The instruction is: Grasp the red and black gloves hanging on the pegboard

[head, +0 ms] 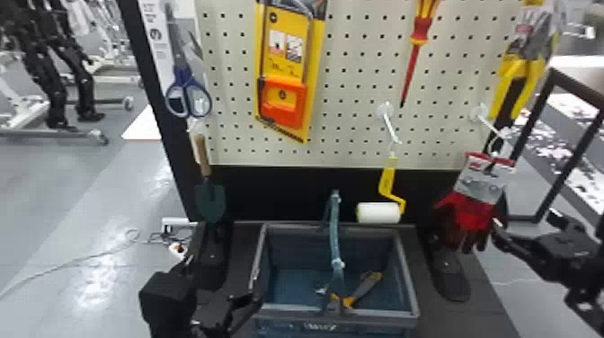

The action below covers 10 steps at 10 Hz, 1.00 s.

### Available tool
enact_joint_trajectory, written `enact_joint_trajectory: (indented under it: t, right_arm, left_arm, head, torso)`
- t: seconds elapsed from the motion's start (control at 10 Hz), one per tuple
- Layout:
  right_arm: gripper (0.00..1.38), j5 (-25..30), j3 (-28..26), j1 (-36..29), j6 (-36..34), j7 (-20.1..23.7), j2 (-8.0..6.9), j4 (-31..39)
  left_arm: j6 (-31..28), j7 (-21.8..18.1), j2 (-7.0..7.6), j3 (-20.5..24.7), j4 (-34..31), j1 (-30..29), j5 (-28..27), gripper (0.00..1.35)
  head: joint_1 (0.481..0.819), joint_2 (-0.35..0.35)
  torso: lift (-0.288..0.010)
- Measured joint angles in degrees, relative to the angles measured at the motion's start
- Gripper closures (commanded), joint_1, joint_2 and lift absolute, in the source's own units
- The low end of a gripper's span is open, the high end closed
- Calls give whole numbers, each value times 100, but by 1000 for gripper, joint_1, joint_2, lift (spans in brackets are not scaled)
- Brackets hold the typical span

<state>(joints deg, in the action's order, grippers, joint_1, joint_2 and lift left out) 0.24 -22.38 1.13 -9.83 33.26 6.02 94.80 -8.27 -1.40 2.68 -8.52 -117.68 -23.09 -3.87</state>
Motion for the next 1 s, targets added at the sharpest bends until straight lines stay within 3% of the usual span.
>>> enact_joint_trajectory:
  t: [0.2,0.4,0.7,0.9,1.0]
  right_arm:
    - [79,-114,-9,481,-365,445,279,-373]
    - [75,-418,20,849,-836,812,456,-559]
    - [75,-1474,444,1139,-1135,863,840,-938]
    - [84,-1688,888,1416,-1178,943,1091,-1162]
    - [117,-1660,981,1482,-1178,965,1149,-1169]
  left_arm:
    - [-20,0,4,-5,4,37,-5,110]
    - [-33,0,4,-6,14,55,-9,113]
    - [-43,0,1,-18,35,67,-11,113]
    - [-43,0,12,-33,45,87,-9,114]
    - [-47,0,25,-51,50,114,-4,114]
  head:
    - [549,0]
    - [549,0]
    - [549,0]
    - [549,0]
    - [549,0]
  torso:
    - [-100]
    - [-100]
    - [-100]
    - [-100]
    - [-100]
